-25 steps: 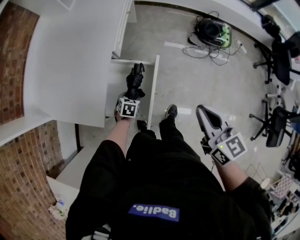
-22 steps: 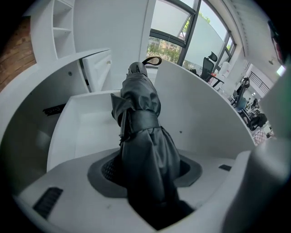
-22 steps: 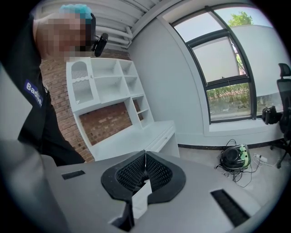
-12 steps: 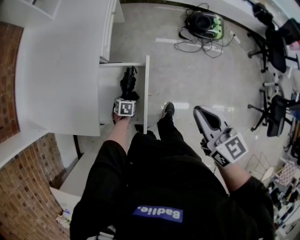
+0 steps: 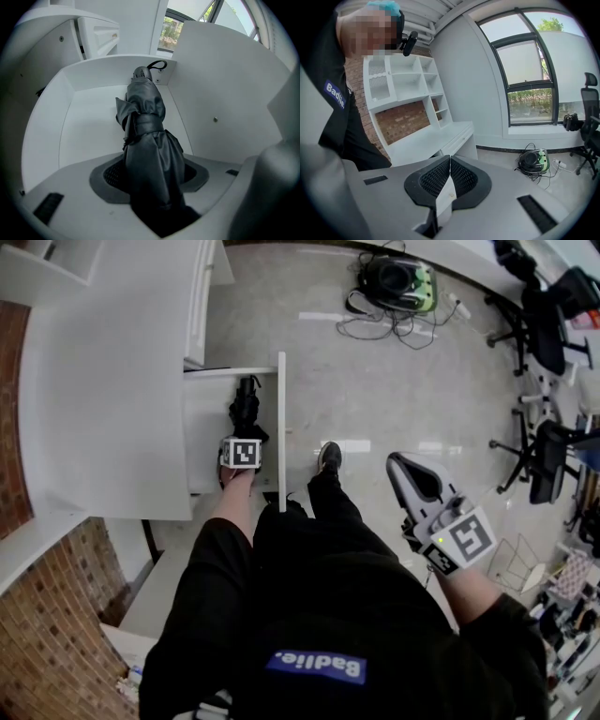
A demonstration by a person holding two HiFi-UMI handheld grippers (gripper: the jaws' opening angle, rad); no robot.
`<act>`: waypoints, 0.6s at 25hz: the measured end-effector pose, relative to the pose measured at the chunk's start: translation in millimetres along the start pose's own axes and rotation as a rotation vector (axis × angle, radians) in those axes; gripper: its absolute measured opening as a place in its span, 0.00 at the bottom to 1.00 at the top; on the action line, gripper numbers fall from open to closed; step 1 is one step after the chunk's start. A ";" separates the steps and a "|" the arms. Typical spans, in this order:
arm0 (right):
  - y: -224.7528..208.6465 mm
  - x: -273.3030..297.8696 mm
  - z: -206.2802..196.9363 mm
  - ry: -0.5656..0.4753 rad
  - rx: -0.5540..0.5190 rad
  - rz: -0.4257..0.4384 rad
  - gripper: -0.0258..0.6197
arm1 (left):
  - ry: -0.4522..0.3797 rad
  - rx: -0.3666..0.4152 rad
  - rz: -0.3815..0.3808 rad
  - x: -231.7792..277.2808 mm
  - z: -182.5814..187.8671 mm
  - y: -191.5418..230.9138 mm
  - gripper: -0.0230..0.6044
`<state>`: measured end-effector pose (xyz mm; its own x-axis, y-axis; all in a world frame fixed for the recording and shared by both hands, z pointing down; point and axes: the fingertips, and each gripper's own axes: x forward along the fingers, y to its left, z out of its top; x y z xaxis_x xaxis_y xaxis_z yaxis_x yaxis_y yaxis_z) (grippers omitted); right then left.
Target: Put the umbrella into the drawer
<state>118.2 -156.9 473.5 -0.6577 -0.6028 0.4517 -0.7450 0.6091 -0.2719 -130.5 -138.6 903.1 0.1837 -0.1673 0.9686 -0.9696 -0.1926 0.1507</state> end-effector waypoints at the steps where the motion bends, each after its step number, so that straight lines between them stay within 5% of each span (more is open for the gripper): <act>1: -0.6 -0.4 -0.4 0.000 0.001 -0.004 0.09 | -0.001 0.006 0.006 0.2 2.2 0.6 0.43; 15: 11.5 -9.6 5.5 -0.036 0.001 -0.010 0.09 | 0.028 -0.008 -0.013 -16.4 3.9 2.8 0.62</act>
<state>115.3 -147.0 461.4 -0.6538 -0.6272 0.4232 -0.7516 0.6027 -0.2680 -135.5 -140.2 886.8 0.1916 -0.1377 0.9718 -0.9685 -0.1869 0.1645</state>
